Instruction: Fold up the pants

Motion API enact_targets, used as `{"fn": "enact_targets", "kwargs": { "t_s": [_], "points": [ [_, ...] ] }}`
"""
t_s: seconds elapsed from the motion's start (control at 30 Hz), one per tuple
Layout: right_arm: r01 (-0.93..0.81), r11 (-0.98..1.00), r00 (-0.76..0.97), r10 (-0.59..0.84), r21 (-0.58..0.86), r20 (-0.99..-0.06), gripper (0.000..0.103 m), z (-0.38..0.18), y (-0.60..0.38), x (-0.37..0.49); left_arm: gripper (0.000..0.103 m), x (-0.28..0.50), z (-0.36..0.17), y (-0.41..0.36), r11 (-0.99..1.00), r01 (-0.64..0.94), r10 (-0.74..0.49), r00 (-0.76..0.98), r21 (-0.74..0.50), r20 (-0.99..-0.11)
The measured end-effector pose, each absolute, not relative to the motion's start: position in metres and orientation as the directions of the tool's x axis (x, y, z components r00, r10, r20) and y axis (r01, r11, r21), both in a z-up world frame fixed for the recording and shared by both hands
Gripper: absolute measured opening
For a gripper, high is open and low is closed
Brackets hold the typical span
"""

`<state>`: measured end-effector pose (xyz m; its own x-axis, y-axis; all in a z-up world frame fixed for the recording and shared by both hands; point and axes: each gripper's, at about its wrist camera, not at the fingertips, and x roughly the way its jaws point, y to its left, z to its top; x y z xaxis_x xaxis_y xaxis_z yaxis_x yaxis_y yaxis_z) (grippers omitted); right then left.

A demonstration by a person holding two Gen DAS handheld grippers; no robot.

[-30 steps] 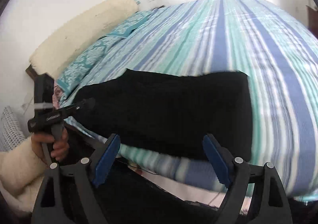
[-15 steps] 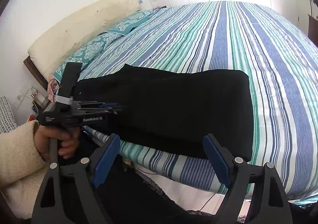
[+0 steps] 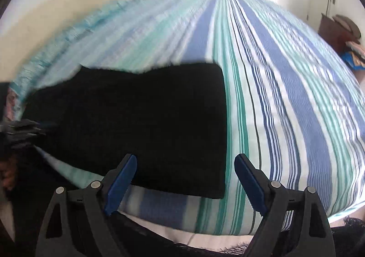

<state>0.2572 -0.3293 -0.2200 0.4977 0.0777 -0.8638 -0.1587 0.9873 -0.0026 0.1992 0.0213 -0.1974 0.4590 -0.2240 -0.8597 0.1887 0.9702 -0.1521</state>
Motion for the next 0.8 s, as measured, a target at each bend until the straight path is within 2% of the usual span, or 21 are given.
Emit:
{"fn": "enact_targets", "kwargs": {
  "t_s": [0.13, 0.2, 0.37, 0.4, 0.43, 0.47, 0.5, 0.57, 0.63, 0.8],
  "points": [
    [-0.165, 0.986, 0.477, 0.065, -0.017, -0.877, 0.087, -0.232, -0.326, 0.263, 0.073, 0.213, -0.202, 0.052, 0.925, 0.072, -0.367, 0.422, -0.373, -0.829],
    [-0.175, 0.984, 0.479, 0.057, -0.032, -0.876, 0.087, -0.232, -0.324, 0.263, 0.073, 0.218, -0.212, 0.05, 0.898, 0.059, -0.426, 0.374, -0.437, -0.824],
    [-0.159, 0.987, 0.472, 0.08, 0.004, -0.878, 0.088, -0.237, -0.33, 0.263, 0.07, 0.229, -0.223, 0.013, 0.934, 0.171, -0.356, 0.338, -0.315, -0.871],
    [-0.158, 0.987, 0.473, 0.082, 0.007, -0.877, 0.088, -0.237, -0.331, 0.262, 0.065, 0.226, -0.222, 0.006, 0.938, 0.193, -0.341, 0.343, -0.289, -0.875],
    [-0.16, 0.987, 0.475, 0.083, 0.006, -0.876, 0.088, -0.236, -0.331, 0.262, 0.034, 0.222, -0.221, -0.002, 0.945, 0.218, -0.311, 0.36, -0.245, -0.88],
    [-0.164, 0.986, 0.478, 0.082, 0.002, -0.874, 0.088, -0.235, -0.33, 0.261, 0.015, 0.222, -0.22, -0.005, 0.952, 0.229, -0.277, 0.374, -0.202, -0.885],
    [-0.168, 0.986, 0.484, 0.077, -0.006, -0.872, 0.088, -0.232, -0.329, 0.26, 0.014, 0.221, -0.217, -0.008, 0.953, 0.245, -0.266, 0.385, -0.18, -0.884],
    [-0.16, 0.987, 0.508, 0.059, -0.027, -0.859, 0.088, -0.224, -0.33, 0.258, 0.009, 0.223, -0.208, -0.001, 0.948, 0.23, -0.297, 0.402, -0.219, -0.866],
    [-0.128, 0.991, 0.566, 0.042, -0.037, -0.823, 0.088, -0.206, -0.337, 0.254, 0.009, 0.225, -0.201, 0.011, 0.949, 0.211, -0.304, 0.429, -0.233, -0.85],
    [-0.104, 0.992, 0.657, 0.012, -0.075, -0.754, 0.088, -0.183, -0.346, 0.242, 0.013, 0.225, -0.216, 0.0, 0.962, 0.231, -0.229, 0.405, -0.143, -0.885]
  ]
}}
